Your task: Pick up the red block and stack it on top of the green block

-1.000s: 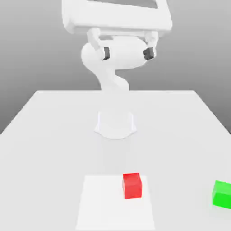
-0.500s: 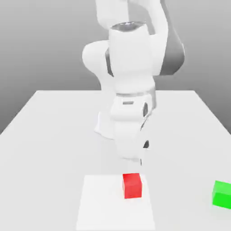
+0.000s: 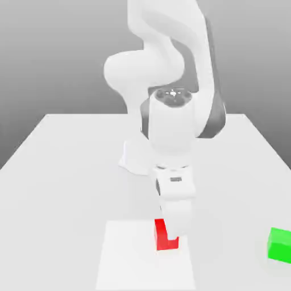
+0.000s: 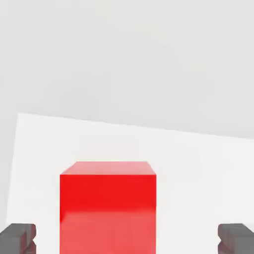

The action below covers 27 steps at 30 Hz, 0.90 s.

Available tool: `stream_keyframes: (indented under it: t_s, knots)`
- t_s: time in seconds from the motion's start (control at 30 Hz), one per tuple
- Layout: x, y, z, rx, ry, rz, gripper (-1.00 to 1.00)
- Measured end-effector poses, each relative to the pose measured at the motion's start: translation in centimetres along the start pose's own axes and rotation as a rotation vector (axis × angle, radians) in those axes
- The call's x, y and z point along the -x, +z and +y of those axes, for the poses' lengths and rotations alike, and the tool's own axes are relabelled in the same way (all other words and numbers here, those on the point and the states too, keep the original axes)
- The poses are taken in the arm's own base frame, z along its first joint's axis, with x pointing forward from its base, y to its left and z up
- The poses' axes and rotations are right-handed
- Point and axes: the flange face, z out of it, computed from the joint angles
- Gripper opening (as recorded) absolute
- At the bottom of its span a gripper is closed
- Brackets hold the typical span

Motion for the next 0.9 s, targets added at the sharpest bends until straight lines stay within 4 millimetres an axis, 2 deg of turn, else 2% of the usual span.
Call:
stream_keyframes:
  t_s: [0.17, 0.2, 0.43, 0.73, 0.9]
  knots:
    - [0.3, 2.7, -0.4, -0.007, 0.003, -0.005, 0.00]
    - [0.5, 3.2, -0.5, -0.010, 0.004, -0.007, -1.00]
    - [0.5, 3.4, -0.6, -0.012, 0.004, -0.008, -1.00]
    - [0.0, -0.9, 0.0, -0.002, 0.000, -0.001, -1.00]
    - [0.3, -2.6, -0.3, -0.009, 0.005, -0.006, -1.00]
